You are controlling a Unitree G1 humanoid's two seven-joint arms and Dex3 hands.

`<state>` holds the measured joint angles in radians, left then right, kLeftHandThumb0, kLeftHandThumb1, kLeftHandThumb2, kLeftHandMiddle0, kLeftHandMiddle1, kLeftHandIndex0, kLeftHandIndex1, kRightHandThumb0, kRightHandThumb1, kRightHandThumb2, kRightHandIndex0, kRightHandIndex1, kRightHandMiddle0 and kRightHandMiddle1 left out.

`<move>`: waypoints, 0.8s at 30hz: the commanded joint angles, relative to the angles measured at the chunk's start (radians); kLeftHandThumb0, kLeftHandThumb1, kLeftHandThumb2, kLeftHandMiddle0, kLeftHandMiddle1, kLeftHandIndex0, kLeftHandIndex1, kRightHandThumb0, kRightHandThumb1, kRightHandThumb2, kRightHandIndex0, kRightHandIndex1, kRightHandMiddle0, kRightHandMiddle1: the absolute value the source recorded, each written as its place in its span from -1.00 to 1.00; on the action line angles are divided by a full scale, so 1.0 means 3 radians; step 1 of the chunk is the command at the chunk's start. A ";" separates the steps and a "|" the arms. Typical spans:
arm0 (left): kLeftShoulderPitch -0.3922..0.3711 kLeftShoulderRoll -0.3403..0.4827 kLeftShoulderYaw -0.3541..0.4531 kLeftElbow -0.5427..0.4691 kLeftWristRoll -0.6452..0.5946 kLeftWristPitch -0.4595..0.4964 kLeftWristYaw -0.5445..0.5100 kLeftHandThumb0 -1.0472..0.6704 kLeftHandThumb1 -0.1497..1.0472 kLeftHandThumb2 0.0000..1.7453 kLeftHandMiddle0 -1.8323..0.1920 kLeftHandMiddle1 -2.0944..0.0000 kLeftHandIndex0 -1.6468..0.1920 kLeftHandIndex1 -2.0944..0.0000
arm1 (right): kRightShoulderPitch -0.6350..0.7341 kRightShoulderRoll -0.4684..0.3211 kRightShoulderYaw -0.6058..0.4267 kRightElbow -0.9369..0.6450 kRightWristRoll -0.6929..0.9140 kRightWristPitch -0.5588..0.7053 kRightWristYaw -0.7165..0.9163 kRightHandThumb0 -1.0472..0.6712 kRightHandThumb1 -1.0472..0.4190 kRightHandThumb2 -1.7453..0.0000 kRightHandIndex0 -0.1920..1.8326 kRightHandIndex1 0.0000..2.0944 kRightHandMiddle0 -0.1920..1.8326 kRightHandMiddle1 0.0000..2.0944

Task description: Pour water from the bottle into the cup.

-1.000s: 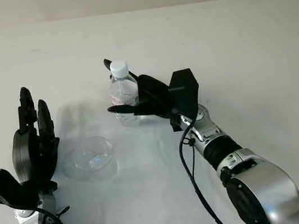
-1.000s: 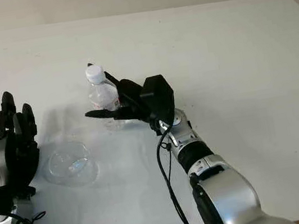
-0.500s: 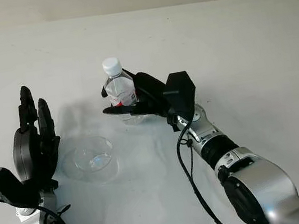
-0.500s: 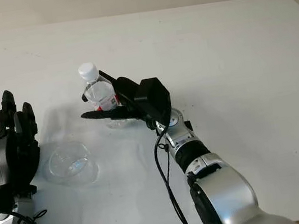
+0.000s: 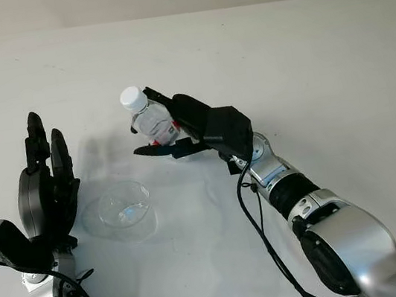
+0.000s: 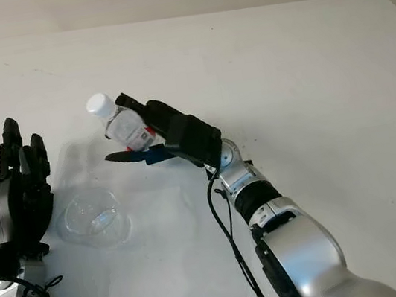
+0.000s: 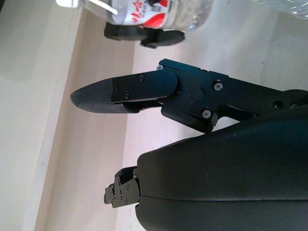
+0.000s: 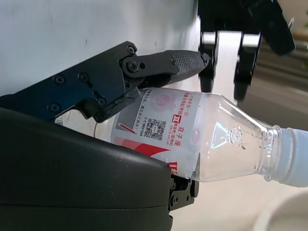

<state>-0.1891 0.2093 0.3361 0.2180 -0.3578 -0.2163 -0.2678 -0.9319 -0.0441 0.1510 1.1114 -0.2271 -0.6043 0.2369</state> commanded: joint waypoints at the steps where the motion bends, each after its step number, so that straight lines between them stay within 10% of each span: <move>1: 0.0054 0.0001 0.0016 0.0013 -0.0023 0.0022 -0.0018 -0.65 1.00 -0.45 0.95 0.95 0.94 0.95 | -0.0100 -0.0088 0.0072 -0.0087 -0.0154 -0.0148 -0.0220 -0.21 -1.00 0.30 1.00 1.00 0.98 1.00; 10: 0.0020 -0.0003 -0.0002 0.0009 0.0009 0.0038 0.0005 -0.66 1.00 -0.47 0.94 0.95 0.94 0.94 | -0.0473 -0.0507 0.0547 -0.0324 -0.1103 -0.0748 -0.1118 -0.20 -1.00 0.57 0.55 1.00 0.25 1.00; 24: -0.0067 -0.0037 -0.0034 0.0029 0.0026 0.0022 0.0035 -0.65 1.00 -0.49 0.93 0.94 0.92 0.94 | -0.0905 -0.0748 0.1445 -0.0319 -0.2494 -0.0812 -0.2783 -0.35 -1.00 0.79 0.35 1.00 0.11 1.00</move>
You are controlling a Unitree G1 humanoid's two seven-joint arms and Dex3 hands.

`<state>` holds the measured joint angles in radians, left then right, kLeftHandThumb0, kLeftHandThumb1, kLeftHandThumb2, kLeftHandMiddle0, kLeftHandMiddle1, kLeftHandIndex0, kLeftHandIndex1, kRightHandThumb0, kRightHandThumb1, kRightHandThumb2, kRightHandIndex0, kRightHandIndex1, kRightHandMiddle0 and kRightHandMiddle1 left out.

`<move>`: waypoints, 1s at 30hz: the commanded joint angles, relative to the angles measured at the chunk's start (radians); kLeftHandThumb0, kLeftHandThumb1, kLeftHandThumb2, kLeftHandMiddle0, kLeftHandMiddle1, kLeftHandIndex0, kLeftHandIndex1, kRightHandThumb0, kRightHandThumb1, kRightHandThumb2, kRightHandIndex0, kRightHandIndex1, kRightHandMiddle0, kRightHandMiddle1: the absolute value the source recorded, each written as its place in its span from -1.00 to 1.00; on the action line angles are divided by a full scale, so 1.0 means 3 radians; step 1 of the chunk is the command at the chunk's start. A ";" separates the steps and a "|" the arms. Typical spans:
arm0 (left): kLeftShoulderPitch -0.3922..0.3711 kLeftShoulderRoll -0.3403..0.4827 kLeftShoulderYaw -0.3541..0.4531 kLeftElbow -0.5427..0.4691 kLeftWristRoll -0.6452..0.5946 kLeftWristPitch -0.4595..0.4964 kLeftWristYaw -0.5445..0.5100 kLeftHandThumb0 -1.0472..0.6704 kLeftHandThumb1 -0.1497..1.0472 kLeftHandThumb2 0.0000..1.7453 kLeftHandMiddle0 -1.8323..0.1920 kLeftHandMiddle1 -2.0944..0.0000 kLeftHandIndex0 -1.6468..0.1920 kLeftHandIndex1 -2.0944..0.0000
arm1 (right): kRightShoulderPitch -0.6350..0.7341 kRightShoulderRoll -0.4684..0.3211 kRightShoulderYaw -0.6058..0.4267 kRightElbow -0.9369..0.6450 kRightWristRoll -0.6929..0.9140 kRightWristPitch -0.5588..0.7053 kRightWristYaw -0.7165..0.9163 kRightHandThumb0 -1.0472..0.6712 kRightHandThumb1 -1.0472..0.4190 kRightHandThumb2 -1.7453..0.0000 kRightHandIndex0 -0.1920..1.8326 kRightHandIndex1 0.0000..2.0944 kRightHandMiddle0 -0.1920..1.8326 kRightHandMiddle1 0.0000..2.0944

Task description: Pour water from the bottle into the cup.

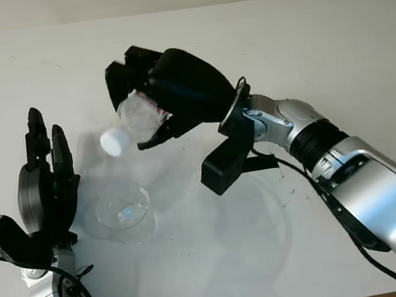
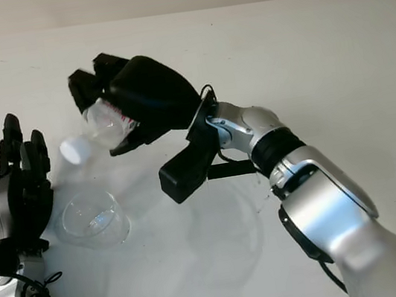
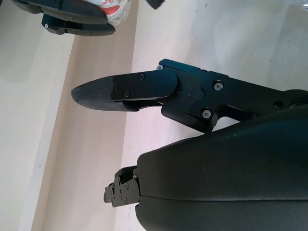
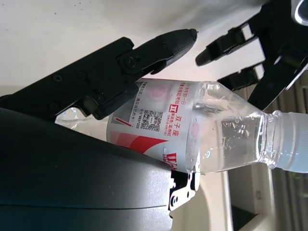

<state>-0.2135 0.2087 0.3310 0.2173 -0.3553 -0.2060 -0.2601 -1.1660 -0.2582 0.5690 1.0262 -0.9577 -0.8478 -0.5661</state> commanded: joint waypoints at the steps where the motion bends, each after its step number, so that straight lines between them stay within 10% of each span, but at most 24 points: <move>1: 0.0011 -0.0038 -0.0021 0.0033 0.0023 -0.0015 0.0014 -0.65 1.00 -0.49 0.93 0.94 0.93 0.94 | -0.0140 -0.0047 0.0118 -0.0052 -0.0146 0.0029 -0.0201 -0.36 -1.00 0.78 0.35 1.00 0.11 1.00; 15: -0.0018 -0.0085 -0.0050 0.0090 0.0049 -0.0103 0.0019 -0.64 1.00 -0.46 0.95 0.95 0.94 0.95 | -0.0272 -0.0128 0.0638 -0.0049 -0.0679 0.0063 -0.1192 -0.36 -1.00 0.70 0.46 1.00 0.10 1.00; 25: -0.0028 -0.0096 -0.0034 0.0106 0.0022 -0.0101 0.0019 -0.65 1.00 -0.46 0.97 0.95 0.95 0.95 | -0.0349 -0.0190 0.0946 -0.0151 -0.1021 0.0191 -0.1784 -0.34 -1.00 0.82 0.43 1.00 -0.27 0.99; 30: -0.0030 -0.0093 -0.0031 0.0119 0.0017 -0.0118 0.0007 -0.65 1.00 -0.47 0.98 0.95 0.96 0.96 | -0.0390 -0.0246 0.1111 -0.0260 -0.1239 0.0351 -0.1944 -0.34 -0.94 0.93 0.34 1.00 -0.40 0.52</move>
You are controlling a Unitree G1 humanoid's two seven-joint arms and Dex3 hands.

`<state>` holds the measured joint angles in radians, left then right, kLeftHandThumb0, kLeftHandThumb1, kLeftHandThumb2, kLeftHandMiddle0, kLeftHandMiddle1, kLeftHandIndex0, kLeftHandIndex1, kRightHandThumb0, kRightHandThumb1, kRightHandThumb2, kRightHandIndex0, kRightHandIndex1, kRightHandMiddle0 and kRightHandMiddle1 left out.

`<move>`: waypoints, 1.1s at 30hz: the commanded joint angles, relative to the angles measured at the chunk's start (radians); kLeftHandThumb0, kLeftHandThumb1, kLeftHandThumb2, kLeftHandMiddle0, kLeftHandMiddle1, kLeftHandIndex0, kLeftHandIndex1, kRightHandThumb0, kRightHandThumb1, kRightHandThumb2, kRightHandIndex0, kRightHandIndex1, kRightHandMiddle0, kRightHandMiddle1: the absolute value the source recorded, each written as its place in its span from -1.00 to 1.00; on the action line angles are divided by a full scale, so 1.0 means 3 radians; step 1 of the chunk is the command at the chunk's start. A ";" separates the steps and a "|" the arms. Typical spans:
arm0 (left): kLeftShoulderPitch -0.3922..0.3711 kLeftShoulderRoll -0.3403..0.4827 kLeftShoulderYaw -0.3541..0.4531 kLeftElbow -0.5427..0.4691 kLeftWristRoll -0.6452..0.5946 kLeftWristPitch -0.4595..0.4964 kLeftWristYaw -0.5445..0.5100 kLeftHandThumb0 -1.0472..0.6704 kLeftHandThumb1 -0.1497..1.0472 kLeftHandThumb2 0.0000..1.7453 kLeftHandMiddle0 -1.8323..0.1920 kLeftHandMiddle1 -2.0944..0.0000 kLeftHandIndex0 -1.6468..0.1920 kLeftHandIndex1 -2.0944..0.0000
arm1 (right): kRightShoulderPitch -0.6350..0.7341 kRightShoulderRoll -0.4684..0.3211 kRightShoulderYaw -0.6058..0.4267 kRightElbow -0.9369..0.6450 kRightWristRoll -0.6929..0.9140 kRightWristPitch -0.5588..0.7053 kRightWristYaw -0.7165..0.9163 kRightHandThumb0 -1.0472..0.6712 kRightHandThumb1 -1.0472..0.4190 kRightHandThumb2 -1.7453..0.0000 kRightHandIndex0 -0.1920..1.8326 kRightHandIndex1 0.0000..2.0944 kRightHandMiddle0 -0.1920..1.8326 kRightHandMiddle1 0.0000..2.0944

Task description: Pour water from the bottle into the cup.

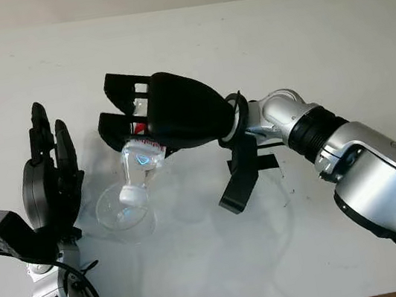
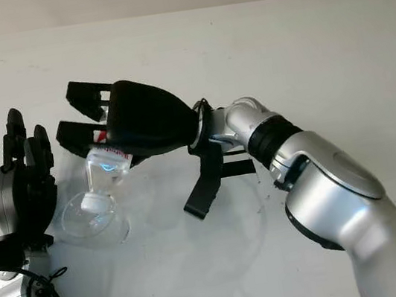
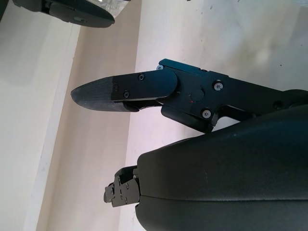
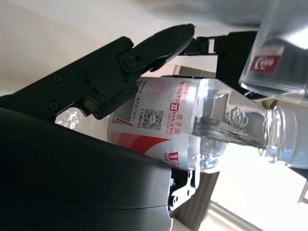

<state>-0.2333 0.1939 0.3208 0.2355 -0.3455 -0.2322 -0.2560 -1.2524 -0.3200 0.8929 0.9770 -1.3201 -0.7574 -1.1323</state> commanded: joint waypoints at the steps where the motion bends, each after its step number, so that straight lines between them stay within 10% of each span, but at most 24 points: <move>1: 0.0035 -0.0043 0.0003 0.0060 -0.0019 -0.0030 -0.0012 -0.65 1.00 -0.46 0.98 0.96 0.97 0.96 | -0.0099 -0.0052 0.0050 -0.0128 -0.0055 0.0083 -0.0060 -0.35 -0.92 0.94 0.34 1.00 -0.36 0.48; 26: 0.0032 -0.0056 0.0004 0.0092 -0.0032 -0.0064 -0.0023 -0.65 1.00 -0.46 0.98 0.95 0.97 0.95 | -0.0066 -0.0067 0.0085 -0.0200 0.0024 0.0141 -0.0041 -0.34 -0.97 0.94 0.34 1.00 -0.37 0.62; 33: 0.0028 -0.0056 0.0011 0.0110 -0.0040 -0.0077 -0.0029 -0.65 1.00 -0.47 0.98 0.95 0.97 0.95 | 0.0072 0.0149 -0.0369 0.0219 0.0928 -0.0280 0.0517 -0.32 -1.00 0.70 0.47 1.00 0.19 1.00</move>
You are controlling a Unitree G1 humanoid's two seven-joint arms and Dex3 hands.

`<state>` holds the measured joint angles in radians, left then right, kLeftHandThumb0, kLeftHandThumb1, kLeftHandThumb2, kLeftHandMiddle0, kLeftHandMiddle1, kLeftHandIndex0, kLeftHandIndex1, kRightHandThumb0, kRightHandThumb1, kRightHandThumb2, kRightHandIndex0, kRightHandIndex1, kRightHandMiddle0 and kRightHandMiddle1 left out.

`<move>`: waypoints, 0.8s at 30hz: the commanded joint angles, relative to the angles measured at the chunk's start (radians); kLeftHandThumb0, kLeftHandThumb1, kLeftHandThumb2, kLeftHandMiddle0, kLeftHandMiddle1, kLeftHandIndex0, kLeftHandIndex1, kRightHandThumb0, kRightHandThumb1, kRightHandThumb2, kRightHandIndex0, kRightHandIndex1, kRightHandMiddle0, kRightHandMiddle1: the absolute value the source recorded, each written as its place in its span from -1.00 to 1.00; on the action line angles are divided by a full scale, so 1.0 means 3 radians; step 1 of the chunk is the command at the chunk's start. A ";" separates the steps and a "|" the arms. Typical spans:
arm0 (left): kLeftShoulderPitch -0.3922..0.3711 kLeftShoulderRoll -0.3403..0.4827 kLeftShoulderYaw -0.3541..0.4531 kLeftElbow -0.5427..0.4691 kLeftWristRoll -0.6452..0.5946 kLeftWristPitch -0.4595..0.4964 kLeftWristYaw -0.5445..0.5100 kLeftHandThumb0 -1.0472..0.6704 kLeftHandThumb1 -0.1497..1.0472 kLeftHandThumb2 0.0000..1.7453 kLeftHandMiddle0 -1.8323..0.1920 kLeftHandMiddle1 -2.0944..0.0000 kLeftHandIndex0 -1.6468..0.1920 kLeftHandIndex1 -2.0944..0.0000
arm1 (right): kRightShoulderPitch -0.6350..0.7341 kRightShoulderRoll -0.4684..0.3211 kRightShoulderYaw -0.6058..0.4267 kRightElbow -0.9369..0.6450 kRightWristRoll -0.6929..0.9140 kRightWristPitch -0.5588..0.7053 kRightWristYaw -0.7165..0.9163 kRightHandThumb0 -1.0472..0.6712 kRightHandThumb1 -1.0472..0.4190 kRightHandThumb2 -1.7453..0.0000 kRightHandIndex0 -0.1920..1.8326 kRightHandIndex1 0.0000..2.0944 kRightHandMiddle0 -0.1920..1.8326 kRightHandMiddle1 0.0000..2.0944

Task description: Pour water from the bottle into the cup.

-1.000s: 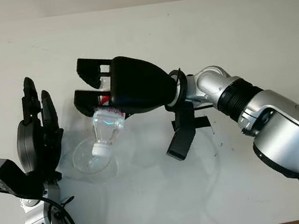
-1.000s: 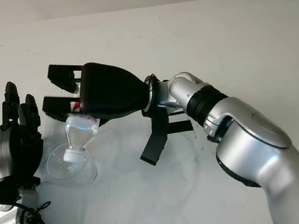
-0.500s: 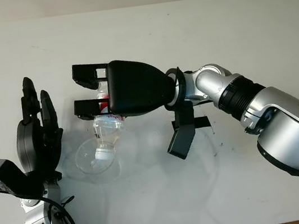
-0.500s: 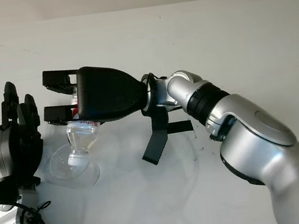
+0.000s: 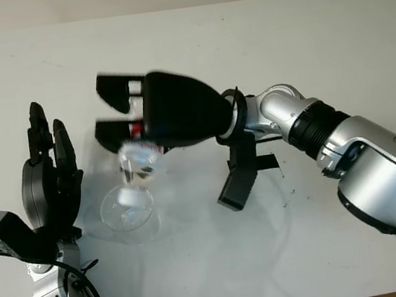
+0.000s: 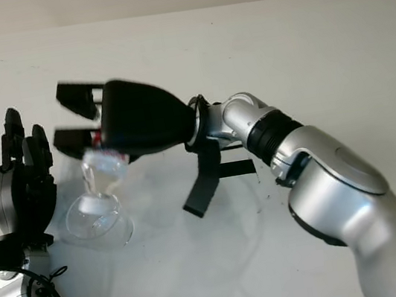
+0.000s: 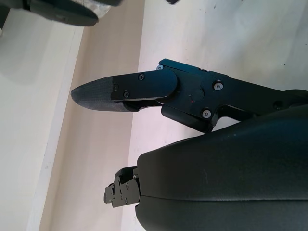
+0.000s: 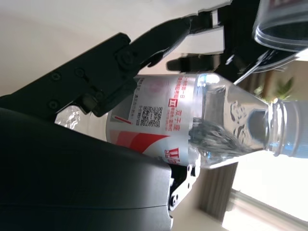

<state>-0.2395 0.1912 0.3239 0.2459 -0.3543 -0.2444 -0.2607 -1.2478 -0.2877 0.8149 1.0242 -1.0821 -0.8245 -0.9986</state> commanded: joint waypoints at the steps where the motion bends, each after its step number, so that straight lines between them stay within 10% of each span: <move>1: 0.0048 -0.0044 0.0001 0.0076 -0.0008 -0.0034 -0.0012 -0.65 1.00 -0.47 0.98 0.95 0.97 0.95 | 0.0076 0.0063 -0.0183 0.0110 0.0269 -0.0105 0.0214 -0.31 -1.00 0.68 0.47 1.00 0.20 1.00; 10: 0.0077 -0.0047 0.0011 0.0063 -0.0013 -0.0029 -0.0016 -0.65 1.00 -0.46 0.97 0.95 0.96 0.95 | 0.0406 0.0269 -0.1151 0.0282 0.2112 -0.0363 0.2458 -0.20 -1.00 0.62 0.49 1.00 0.17 1.00; 24: 0.0074 -0.0012 0.0059 0.0143 -0.0033 -0.0057 -0.0081 -0.65 1.00 -0.46 0.97 0.95 0.97 0.95 | 0.1153 0.0304 -0.2388 -0.1021 0.3922 0.1414 0.4424 -0.23 -1.00 0.52 0.34 1.00 0.06 1.00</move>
<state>-0.2421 0.1960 0.3362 0.2607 -0.3575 -0.2506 -0.2778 -0.9209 -0.1856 0.1223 0.7764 0.0713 -0.4391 0.3122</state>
